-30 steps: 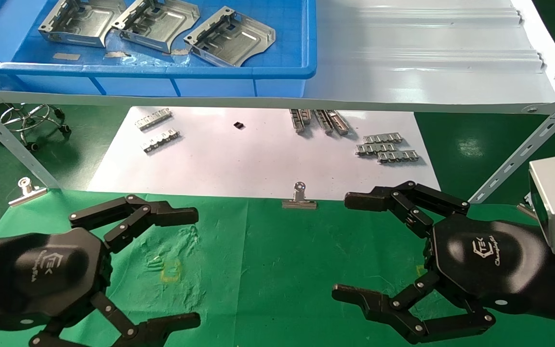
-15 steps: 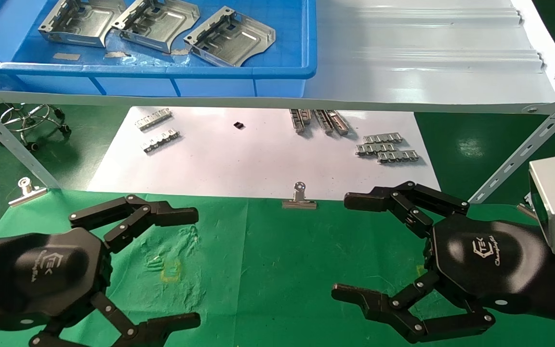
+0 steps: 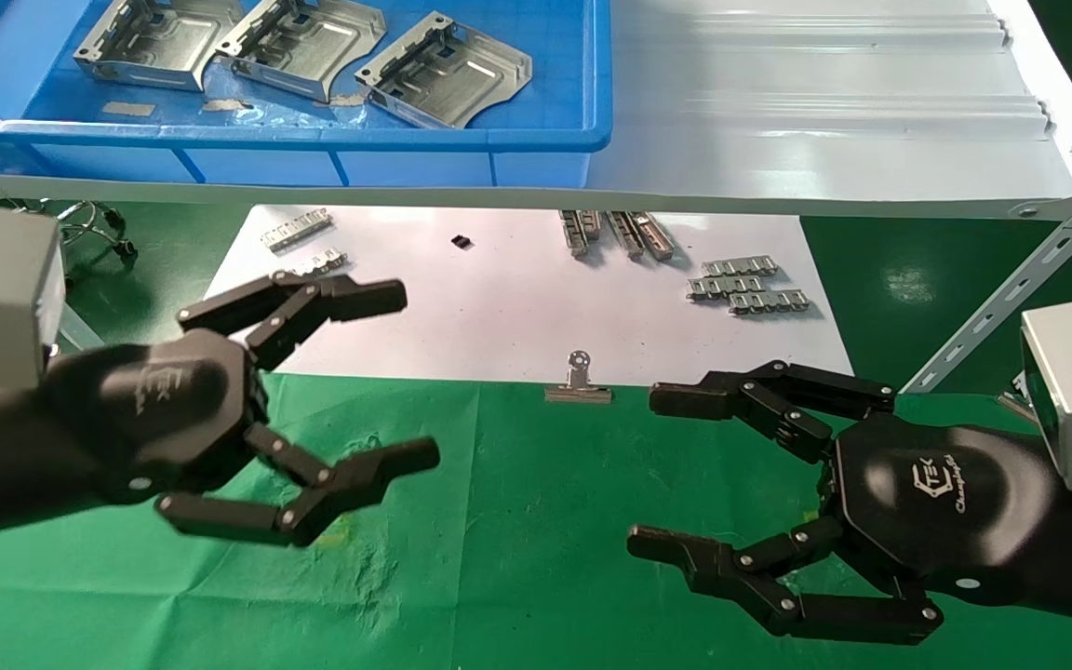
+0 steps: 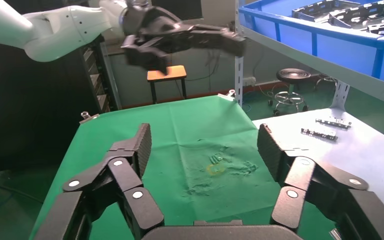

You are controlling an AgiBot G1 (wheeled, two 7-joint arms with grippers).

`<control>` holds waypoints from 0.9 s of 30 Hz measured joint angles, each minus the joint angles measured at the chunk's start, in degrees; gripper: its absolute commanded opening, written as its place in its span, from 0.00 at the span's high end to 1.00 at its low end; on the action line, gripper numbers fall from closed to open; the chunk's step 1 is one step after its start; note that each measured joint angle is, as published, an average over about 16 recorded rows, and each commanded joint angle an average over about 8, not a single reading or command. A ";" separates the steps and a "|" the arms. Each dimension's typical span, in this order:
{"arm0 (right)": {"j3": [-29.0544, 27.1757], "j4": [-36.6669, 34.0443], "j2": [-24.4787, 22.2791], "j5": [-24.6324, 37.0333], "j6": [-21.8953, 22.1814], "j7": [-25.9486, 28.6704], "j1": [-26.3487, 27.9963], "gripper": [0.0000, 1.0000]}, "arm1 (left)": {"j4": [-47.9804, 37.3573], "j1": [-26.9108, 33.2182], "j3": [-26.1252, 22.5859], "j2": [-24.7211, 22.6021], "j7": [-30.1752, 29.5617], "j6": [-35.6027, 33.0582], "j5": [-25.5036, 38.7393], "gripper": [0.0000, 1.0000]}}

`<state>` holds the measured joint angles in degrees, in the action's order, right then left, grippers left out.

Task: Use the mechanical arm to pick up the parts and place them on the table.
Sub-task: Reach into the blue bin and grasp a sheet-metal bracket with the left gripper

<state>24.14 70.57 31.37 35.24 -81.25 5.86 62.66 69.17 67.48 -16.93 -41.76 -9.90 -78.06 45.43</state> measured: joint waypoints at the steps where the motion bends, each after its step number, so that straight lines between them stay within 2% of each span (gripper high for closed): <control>1: 0.00 0.00 0.00 0.00 0.00 0.00 0.00 1.00 | -0.71 0.91 -0.15 -0.68 0.17 0.57 0.49 0.00; 12: 0.00 0.00 0.00 0.00 0.00 0.00 0.00 1.00 | -14.50 14.98 -3.31 -9.20 2.89 6.02 8.45 0.00; 27: 0.00 0.00 0.00 0.00 0.00 0.00 0.00 1.00 | -45.86 37.86 -10.74 -22.14 8.81 14.53 23.45 0.00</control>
<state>24.14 70.57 31.37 35.24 -81.25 5.86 62.66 23.32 105.34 -27.68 -63.90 -1.09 -63.53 68.88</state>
